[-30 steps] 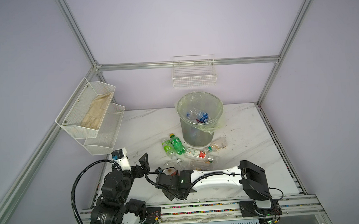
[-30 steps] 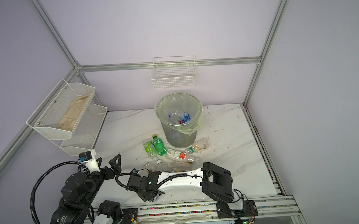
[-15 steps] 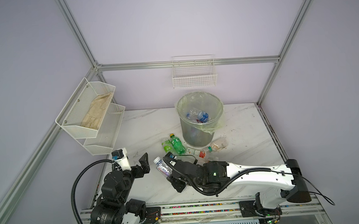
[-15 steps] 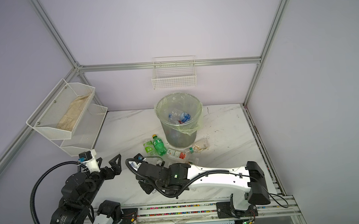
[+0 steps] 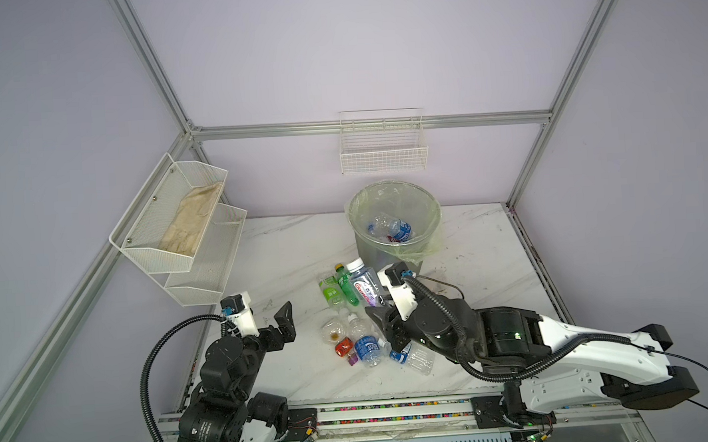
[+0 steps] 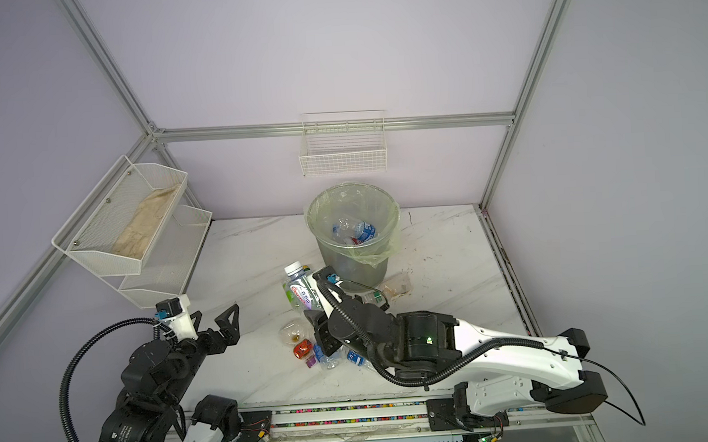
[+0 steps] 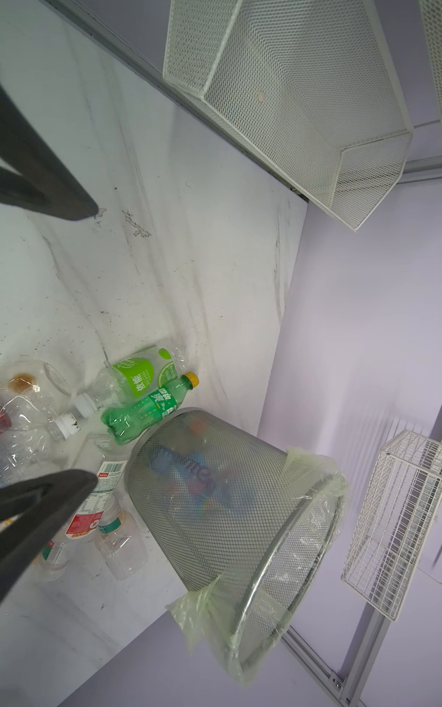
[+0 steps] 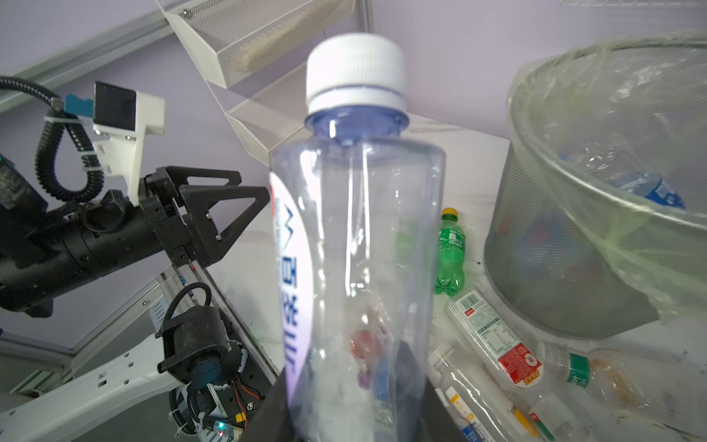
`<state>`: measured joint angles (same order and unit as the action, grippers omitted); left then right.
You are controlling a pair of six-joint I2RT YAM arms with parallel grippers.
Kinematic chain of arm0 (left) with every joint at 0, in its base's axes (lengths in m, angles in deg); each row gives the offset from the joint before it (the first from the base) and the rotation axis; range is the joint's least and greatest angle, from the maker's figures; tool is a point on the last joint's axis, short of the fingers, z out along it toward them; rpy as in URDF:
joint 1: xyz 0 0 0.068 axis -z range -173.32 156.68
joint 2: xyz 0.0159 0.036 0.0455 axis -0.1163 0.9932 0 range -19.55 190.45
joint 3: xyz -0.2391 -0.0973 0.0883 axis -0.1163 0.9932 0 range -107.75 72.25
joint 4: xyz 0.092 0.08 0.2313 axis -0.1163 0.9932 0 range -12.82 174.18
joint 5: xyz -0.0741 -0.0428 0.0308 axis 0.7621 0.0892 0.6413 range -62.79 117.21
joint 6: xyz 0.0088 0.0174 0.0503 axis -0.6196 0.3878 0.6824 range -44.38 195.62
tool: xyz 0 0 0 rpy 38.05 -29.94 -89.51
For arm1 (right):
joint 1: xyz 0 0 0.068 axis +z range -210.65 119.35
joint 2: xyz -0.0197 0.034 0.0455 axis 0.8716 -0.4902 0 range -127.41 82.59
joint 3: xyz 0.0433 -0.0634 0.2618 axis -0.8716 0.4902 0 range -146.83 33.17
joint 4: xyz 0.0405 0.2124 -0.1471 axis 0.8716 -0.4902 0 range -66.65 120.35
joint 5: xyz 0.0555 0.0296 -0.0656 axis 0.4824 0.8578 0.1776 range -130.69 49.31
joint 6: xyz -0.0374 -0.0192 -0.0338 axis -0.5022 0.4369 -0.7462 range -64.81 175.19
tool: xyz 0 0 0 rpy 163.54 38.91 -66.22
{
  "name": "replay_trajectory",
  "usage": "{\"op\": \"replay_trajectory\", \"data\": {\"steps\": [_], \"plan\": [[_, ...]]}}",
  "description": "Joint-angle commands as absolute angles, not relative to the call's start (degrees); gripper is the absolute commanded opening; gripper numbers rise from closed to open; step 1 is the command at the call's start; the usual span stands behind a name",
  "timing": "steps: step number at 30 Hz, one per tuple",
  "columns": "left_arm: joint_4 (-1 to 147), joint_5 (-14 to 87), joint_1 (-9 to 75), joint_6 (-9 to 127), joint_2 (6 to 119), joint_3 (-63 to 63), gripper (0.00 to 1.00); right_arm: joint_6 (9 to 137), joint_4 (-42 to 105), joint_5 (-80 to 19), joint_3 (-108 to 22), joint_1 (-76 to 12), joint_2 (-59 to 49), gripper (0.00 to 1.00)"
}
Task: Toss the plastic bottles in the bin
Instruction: 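Lift the purple-label bottle with the right gripper and carry it toward the bin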
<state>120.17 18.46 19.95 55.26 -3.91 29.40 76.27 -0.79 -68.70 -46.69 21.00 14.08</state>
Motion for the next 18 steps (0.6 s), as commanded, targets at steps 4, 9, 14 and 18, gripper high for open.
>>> {"op": "replay_trajectory", "data": {"steps": [4, 9, 14, 18], "plan": [[118.9, 19.3, 20.3, 55.8, -2.8, 31.4, 1.0, 74.9, -2.0, -80.4, -45.2, 20.7, 19.1, 0.29], [119.0, 19.3, 20.4, 55.8, -2.8, 31.4, 1.0, 74.0, -1.6, -86.8, -44.8, 20.7, 22.1, 0.32], [118.9, 19.5, 20.6, 55.8, -2.5, 31.4, 1.0, 74.5, -1.8, -90.2, -46.5, 20.7, 23.2, 0.36], [118.9, 19.6, 20.7, 55.7, -2.1, 31.4, 1.0, 74.3, -1.9, -91.7, -48.3, 20.1, 23.2, 0.35]]}}
